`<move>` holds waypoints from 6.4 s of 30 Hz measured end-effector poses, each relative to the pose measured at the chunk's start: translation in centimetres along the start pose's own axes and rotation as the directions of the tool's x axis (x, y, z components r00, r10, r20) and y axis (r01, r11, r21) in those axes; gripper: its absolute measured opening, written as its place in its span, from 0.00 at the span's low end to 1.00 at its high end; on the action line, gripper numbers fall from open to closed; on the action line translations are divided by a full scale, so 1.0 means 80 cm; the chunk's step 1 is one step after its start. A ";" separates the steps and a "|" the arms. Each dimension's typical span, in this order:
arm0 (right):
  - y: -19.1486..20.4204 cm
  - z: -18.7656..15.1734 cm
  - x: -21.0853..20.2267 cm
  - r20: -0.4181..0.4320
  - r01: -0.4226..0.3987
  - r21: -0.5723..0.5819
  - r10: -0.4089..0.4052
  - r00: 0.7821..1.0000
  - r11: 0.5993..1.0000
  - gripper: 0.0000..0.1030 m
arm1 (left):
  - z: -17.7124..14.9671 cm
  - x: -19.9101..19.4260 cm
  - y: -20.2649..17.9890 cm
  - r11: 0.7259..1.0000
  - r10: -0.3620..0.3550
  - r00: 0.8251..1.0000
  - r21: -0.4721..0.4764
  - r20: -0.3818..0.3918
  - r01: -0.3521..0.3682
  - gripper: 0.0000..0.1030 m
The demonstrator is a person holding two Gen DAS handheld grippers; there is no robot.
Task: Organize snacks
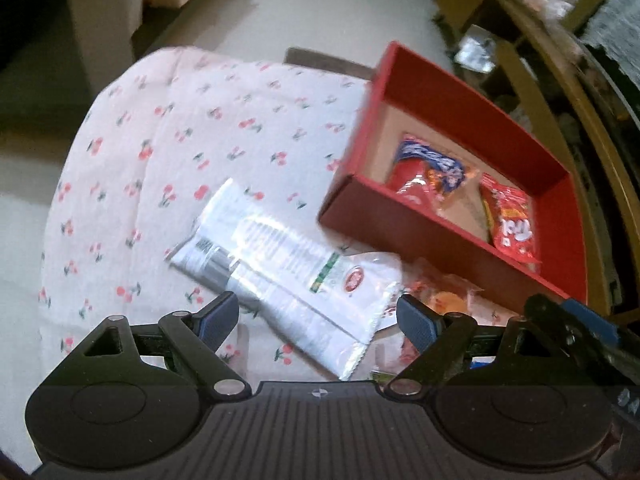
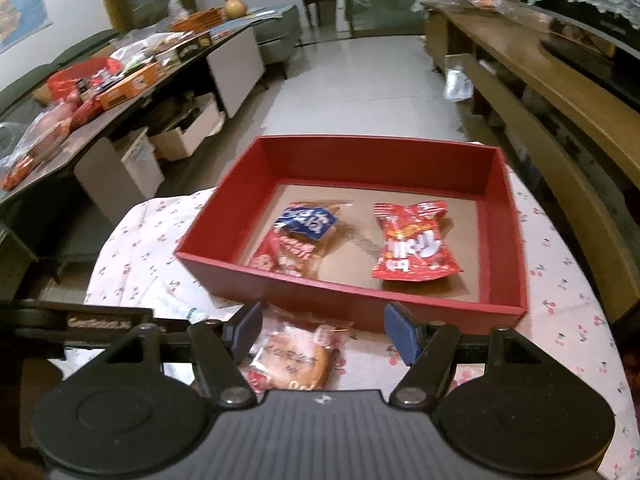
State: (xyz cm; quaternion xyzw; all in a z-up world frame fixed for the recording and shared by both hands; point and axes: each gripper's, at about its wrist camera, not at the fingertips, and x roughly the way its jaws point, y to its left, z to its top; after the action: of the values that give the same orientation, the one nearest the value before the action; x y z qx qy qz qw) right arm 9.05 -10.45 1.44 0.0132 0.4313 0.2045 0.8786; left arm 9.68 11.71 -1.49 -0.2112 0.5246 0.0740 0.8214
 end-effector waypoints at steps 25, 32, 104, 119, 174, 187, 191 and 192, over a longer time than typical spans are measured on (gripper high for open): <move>-0.006 0.001 -0.025 0.031 -0.016 -0.009 0.017 0.999 1.000 0.78 | -0.002 0.023 0.021 0.983 0.174 0.985 -0.050 -0.024 -0.175 0.61; -0.005 -0.006 -0.029 0.018 -0.017 -0.018 0.018 1.000 1.000 0.78 | -0.016 -0.002 0.053 0.989 0.139 0.990 -0.049 -0.037 -0.141 0.68; -0.019 -0.142 -0.027 -0.208 0.074 0.359 0.002 0.978 0.930 0.46 | -0.025 -0.017 -0.001 0.989 -0.051 0.998 0.139 0.030 0.046 0.49; 0.030 -0.153 -0.010 -0.253 0.121 0.273 -0.051 0.966 0.954 0.93 | -0.025 -0.021 0.000 0.988 -0.067 0.997 0.140 0.026 0.063 0.49; 0.019 -0.136 -0.002 -0.199 0.149 0.254 -0.099 0.975 0.956 0.71 | -0.031 -0.026 0.001 0.983 -0.131 0.991 0.130 -0.019 0.133 0.66; -0.019 -0.147 -0.045 -0.151 0.068 0.238 -0.032 0.988 0.969 0.66 | -0.044 -0.022 0.003 0.982 -0.082 0.996 0.166 -0.032 0.087 0.71; -0.022 -0.142 -0.048 -0.135 0.023 0.261 0.013 0.991 0.965 0.67 | -0.044 0.000 0.007 0.987 -0.017 0.998 0.162 -0.053 0.026 0.70; -0.022 -0.141 -0.049 -0.132 0.012 0.263 0.023 0.991 0.965 0.67 | -0.044 0.004 0.005 0.986 -0.009 0.998 0.167 -0.055 0.018 0.70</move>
State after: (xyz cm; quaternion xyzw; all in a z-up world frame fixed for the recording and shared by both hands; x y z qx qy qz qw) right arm -1.08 -15.26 -3.06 0.1174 0.5124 0.1480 0.8377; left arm 6.73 10.53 -3.15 -0.1468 0.5496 0.0183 0.8223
